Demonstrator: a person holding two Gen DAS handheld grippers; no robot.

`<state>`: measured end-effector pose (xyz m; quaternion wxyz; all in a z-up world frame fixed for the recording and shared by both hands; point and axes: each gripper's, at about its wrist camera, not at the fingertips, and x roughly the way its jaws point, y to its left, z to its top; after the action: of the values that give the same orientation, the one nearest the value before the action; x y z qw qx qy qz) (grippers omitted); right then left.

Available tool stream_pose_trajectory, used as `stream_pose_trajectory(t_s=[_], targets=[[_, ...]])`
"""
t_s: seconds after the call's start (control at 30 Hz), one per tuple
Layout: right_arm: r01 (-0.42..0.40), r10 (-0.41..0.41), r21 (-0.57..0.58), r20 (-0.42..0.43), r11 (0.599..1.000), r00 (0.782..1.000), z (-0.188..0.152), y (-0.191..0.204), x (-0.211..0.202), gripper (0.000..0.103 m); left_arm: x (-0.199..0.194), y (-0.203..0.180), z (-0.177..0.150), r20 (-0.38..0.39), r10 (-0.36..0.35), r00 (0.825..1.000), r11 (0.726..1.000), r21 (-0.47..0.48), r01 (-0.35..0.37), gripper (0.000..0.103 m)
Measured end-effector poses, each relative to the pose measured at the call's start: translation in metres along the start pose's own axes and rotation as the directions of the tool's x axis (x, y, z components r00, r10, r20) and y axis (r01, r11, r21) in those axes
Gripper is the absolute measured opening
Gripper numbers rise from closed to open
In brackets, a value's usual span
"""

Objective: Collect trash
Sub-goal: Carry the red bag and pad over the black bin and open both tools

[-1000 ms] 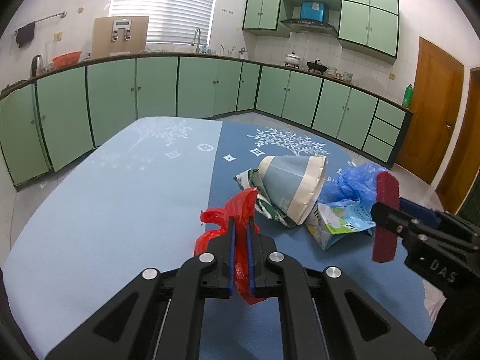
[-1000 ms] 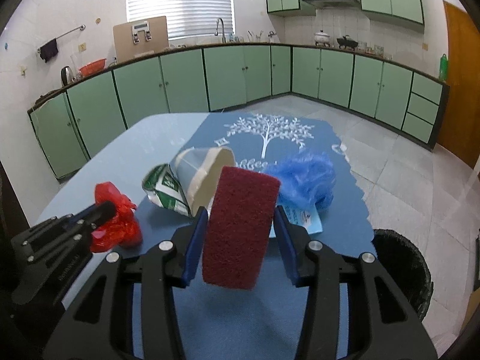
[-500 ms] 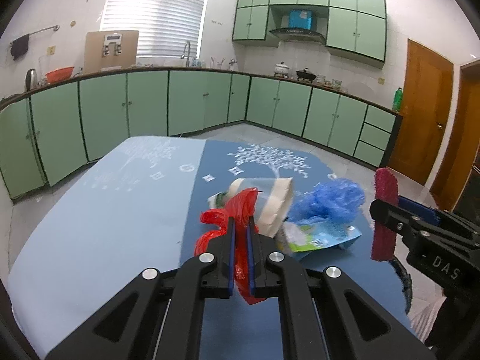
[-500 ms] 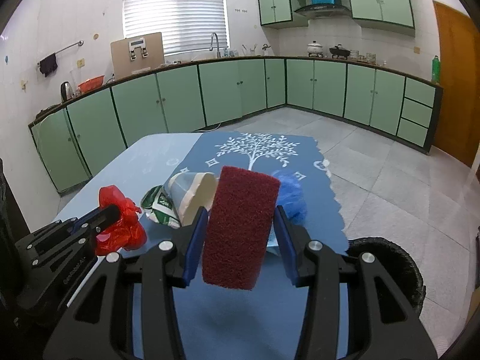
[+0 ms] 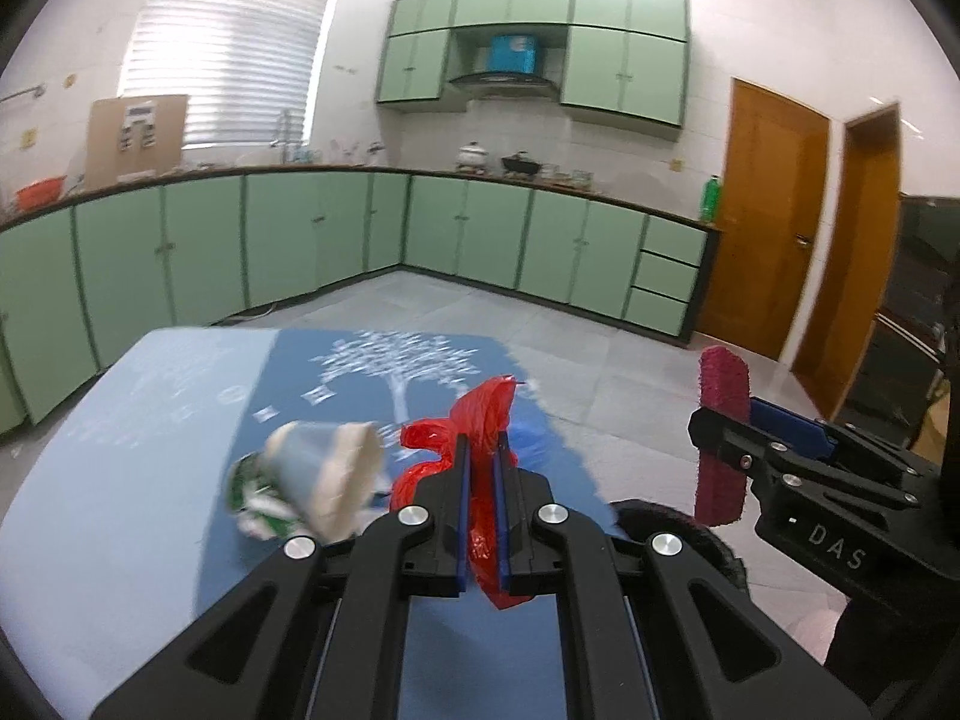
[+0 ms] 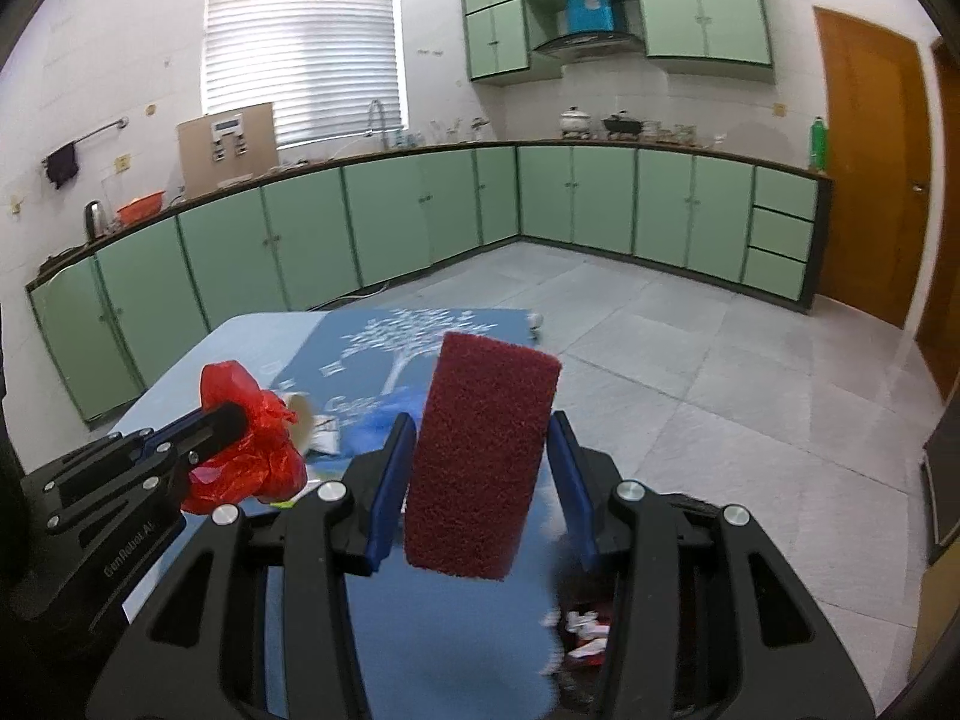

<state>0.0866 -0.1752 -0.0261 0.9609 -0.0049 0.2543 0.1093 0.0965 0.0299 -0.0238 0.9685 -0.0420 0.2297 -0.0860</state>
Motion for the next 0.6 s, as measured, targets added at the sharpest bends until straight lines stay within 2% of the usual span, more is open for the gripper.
stream_pose_trajectory(t_s=[0.23, 0.6], targets=[[0.099, -0.099, 0.041, 0.009, 0.994, 0.995, -0.001, -0.057, -0.009, 0.043, 0.026, -0.053, 0.014, 0.000, -0.109, 0.994, 0.993, 0.046, 0.108, 0.006], [0.227, -0.225, 0.094, -0.026, 0.969, 0.974, -0.026, -0.137, -0.008, 0.043, 0.075, -0.133, 0.008, -0.044, -0.251, 0.967, 0.961, 0.105, 0.255, 0.006]])
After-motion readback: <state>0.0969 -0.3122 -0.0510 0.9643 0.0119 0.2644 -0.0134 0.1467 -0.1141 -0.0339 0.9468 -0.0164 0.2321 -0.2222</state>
